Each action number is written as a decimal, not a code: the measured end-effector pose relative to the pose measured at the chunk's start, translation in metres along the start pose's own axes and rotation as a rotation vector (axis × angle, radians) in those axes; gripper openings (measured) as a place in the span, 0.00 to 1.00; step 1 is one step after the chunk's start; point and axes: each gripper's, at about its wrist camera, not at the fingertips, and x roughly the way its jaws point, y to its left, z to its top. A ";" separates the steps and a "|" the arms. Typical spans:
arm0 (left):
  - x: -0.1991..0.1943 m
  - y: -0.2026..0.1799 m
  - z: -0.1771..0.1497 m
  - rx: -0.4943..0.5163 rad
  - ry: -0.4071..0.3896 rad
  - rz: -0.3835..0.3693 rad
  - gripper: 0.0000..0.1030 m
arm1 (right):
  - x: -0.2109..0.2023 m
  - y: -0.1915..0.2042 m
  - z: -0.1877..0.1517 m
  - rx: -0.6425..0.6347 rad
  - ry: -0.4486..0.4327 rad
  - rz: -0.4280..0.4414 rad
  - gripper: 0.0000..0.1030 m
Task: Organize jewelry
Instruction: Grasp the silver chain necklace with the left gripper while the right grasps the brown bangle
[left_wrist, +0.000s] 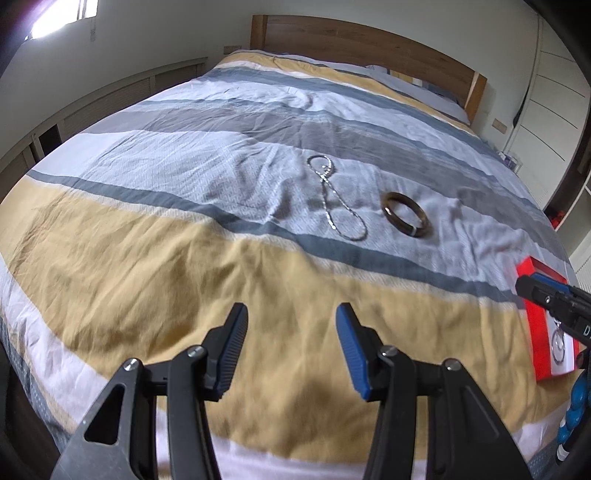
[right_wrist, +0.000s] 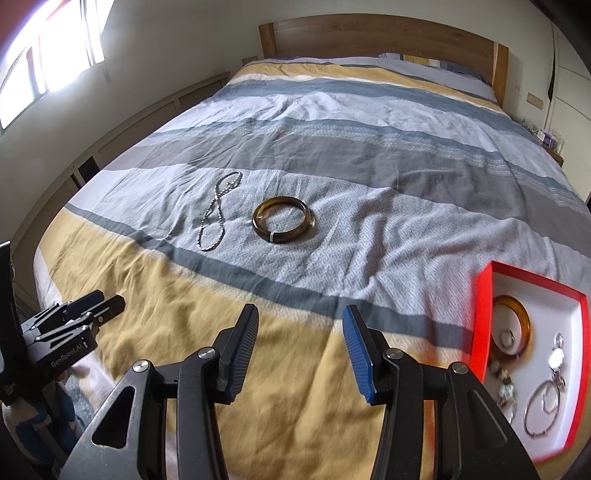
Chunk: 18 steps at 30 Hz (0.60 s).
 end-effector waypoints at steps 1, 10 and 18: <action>0.002 0.001 0.002 -0.002 -0.003 0.003 0.46 | 0.004 -0.001 0.002 0.000 0.002 0.000 0.46; 0.036 0.005 0.034 -0.005 -0.021 0.039 0.46 | 0.034 0.002 0.029 -0.020 0.002 0.010 0.46; 0.061 0.002 0.069 -0.025 -0.055 -0.030 0.46 | 0.066 -0.002 0.057 -0.002 0.000 0.018 0.46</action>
